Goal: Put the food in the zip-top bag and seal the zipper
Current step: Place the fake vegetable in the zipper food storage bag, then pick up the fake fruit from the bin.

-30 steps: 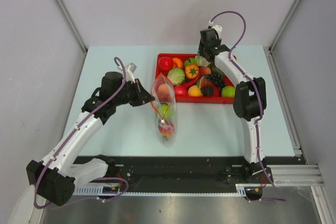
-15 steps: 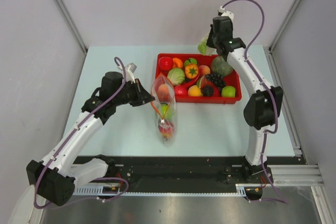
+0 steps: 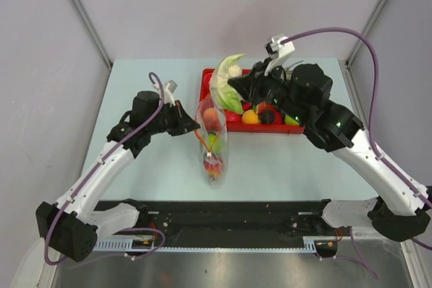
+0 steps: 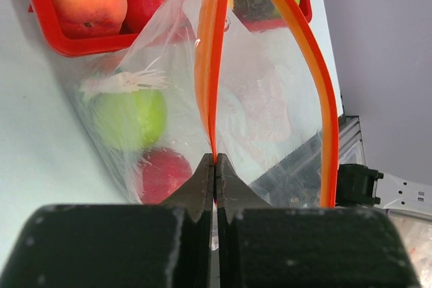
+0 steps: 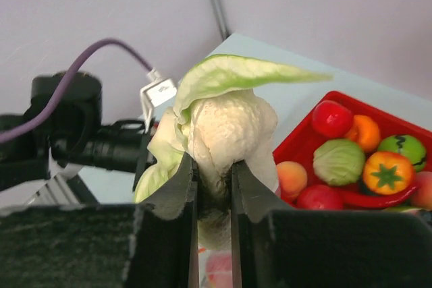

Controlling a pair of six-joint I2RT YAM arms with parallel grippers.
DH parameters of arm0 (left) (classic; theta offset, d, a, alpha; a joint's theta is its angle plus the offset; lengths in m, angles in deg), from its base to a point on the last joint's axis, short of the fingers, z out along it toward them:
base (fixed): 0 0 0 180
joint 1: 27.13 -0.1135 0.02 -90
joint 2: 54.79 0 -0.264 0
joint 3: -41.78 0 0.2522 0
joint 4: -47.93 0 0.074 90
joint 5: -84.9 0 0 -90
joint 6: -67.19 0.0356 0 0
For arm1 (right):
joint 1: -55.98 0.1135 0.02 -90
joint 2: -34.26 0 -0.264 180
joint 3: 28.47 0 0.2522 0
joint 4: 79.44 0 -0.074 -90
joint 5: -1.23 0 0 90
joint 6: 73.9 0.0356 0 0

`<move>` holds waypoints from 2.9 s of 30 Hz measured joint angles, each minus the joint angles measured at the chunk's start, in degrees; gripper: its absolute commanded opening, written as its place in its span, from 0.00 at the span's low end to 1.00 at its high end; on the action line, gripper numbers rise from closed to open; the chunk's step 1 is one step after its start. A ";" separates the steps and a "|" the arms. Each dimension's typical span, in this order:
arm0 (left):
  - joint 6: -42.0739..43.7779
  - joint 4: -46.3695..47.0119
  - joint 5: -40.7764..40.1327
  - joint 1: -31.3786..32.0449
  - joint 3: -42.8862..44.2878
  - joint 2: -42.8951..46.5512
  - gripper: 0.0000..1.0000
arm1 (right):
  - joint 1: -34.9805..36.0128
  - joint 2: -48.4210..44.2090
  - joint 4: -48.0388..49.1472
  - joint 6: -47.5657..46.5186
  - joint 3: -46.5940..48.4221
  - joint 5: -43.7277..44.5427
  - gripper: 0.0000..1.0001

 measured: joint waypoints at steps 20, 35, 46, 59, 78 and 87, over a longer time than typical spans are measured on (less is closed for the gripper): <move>0.31 0.37 -0.07 1.36 1.49 0.83 0.00 | 5.51 10.36 -5.46 5.77 -9.81 2.01 0.00; 0.68 -0.04 -0.02 2.03 2.01 1.22 0.01 | 8.94 11.56 -5.62 1.73 -11.65 1.36 1.00; 0.66 -0.02 -0.07 2.05 2.01 1.25 0.00 | -9.03 9.31 -6.62 -4.66 -5.05 -9.64 1.00; 0.63 -0.04 -0.48 2.05 2.01 1.22 0.00 | -26.27 12.94 -14.64 -15.04 -9.90 -12.96 0.95; 0.61 -0.02 -0.46 2.01 2.01 1.22 0.00 | -27.34 28.35 -16.02 -17.62 -12.59 -12.61 0.83; 0.63 -0.02 -0.46 1.92 2.01 1.22 0.00 | -27.74 28.76 -16.02 -17.90 -12.59 -13.42 0.47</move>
